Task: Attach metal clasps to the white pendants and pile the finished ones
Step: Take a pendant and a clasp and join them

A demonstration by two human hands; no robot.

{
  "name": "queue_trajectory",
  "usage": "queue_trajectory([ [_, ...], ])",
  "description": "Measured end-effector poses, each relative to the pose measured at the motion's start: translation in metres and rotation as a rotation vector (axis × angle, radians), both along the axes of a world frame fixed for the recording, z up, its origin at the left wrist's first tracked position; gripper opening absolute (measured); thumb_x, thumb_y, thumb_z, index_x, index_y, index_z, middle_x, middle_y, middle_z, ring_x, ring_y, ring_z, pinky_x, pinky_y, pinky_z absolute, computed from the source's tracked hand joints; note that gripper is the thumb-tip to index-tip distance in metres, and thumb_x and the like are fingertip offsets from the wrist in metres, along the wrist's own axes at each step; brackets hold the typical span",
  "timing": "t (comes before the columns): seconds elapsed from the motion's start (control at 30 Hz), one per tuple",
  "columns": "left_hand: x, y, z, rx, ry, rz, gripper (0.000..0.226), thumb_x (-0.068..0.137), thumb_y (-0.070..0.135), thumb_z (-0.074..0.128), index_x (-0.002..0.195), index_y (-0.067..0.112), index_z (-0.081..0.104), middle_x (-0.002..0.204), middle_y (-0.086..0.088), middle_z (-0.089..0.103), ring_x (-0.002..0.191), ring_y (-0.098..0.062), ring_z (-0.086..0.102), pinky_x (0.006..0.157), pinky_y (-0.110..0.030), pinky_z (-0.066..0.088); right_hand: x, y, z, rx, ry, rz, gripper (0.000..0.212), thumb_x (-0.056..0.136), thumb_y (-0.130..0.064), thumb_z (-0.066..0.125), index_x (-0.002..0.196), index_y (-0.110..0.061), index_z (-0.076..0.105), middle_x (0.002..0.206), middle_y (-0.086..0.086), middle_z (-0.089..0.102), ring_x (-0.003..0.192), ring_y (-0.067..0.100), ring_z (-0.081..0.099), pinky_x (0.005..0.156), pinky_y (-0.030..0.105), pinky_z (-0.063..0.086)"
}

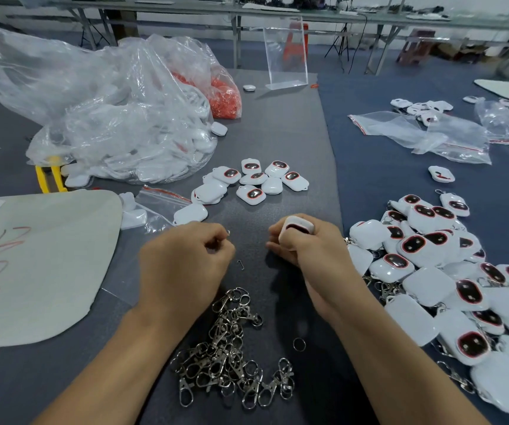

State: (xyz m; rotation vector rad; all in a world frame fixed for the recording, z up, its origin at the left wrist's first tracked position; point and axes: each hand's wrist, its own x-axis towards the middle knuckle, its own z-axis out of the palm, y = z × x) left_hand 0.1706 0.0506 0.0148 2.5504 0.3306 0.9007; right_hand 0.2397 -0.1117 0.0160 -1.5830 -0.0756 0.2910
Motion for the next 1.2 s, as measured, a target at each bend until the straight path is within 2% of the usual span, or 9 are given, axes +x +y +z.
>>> queue_trajectory([
  [0.1,0.004,-0.004,-0.004,0.214,0.183,-0.066,0.011,0.074,0.026,0.08,0.069,0.022,0.072,0.066,0.005,0.066,0.068,-0.023,0.064,0.055,-0.026,0.034,0.0,0.0,0.003,-0.03,-0.125,-0.004,0.032,0.083,0.001,0.068,0.075,-0.028,0.078,0.087,-0.008,0.071,0.075,0.004,0.063,0.067,0.015,0.052],
  [0.2,0.006,-0.004,-0.003,0.226,0.229,-0.119,0.008,0.076,0.029,0.079,0.073,0.023,0.073,0.071,0.005,0.067,0.073,-0.022,0.064,0.058,-0.027,0.029,0.001,-0.005,0.004,-0.123,-0.272,0.0,0.03,0.082,-0.008,0.079,0.084,-0.038,0.081,0.095,-0.008,0.074,0.084,0.001,0.067,0.076,0.02,0.056],
  [0.33,0.009,0.002,-0.005,0.096,0.291,-0.31,0.014,0.082,0.035,0.069,0.083,0.023,0.076,0.078,0.005,0.067,0.081,-0.02,0.061,0.071,-0.036,0.045,0.0,-0.003,0.0,-0.106,-0.192,-0.006,0.025,0.081,-0.009,0.079,0.092,-0.031,0.078,0.082,-0.004,0.074,0.064,0.008,0.066,0.061,0.023,0.055],
  [0.43,0.009,-0.001,-0.005,-0.021,0.287,-0.373,0.021,0.073,0.038,0.062,0.079,0.024,0.076,0.067,0.01,0.061,0.071,-0.012,0.056,0.069,-0.034,0.044,0.0,-0.001,-0.002,-0.107,-0.134,-0.006,0.03,0.085,-0.001,0.07,0.094,-0.029,0.069,0.087,0.01,0.073,0.058,0.022,0.072,0.059,0.038,0.061],
  [0.53,0.011,0.0,-0.007,-0.127,0.293,-0.363,0.02,0.069,0.039,0.063,0.076,0.027,0.076,0.059,0.015,0.054,0.062,-0.005,0.051,0.062,-0.027,0.039,0.001,-0.004,-0.004,-0.221,-0.184,0.05,0.029,0.087,-0.002,0.066,0.091,-0.031,0.063,0.072,0.008,0.073,0.05,0.022,0.067,0.05,0.032,0.053],
  [0.63,0.013,0.003,-0.008,-0.191,0.311,-0.364,0.021,0.066,0.039,0.065,0.08,0.029,0.077,0.061,0.012,0.061,0.065,-0.007,0.055,0.061,-0.026,0.042,0.0,-0.004,-0.004,-0.281,-0.207,0.095,0.026,0.088,-0.005,0.067,0.091,-0.03,0.063,0.064,0.009,0.071,0.046,0.02,0.064,0.049,0.028,0.05],
  [0.83,0.013,0.004,-0.009,-0.222,0.329,-0.378,0.03,0.066,0.04,0.065,0.094,0.047,0.07,0.065,0.013,0.066,0.067,-0.006,0.059,0.06,-0.021,0.042,-0.001,-0.003,-0.002,-0.377,-0.275,0.125,0.021,0.089,-0.011,0.072,0.093,-0.03,0.064,0.067,-0.001,0.072,0.046,0.014,0.065,0.047,0.028,0.053],
  [1.03,0.014,0.004,-0.007,-0.242,0.344,-0.4,0.033,0.067,0.04,0.064,0.097,0.053,0.065,0.067,0.013,0.068,0.069,-0.008,0.061,0.06,-0.02,0.043,0.002,-0.004,0.0,-0.437,-0.313,0.149,0.021,0.088,-0.011,0.073,0.092,-0.03,0.065,0.062,-0.009,0.07,0.039,0.008,0.06,0.043,0.017,0.043],
  [1.2,0.015,0.007,-0.009,-0.28,0.349,-0.4,0.022,0.068,0.036,0.068,0.088,0.045,0.073,0.066,0.009,0.07,0.066,-0.009,0.062,0.063,-0.025,0.045,0.001,-0.003,0.002,-0.484,-0.379,0.156,0.021,0.087,-0.012,0.073,0.089,-0.031,0.065,0.063,-0.006,0.071,0.045,0.009,0.064,0.049,0.027,0.053],
])
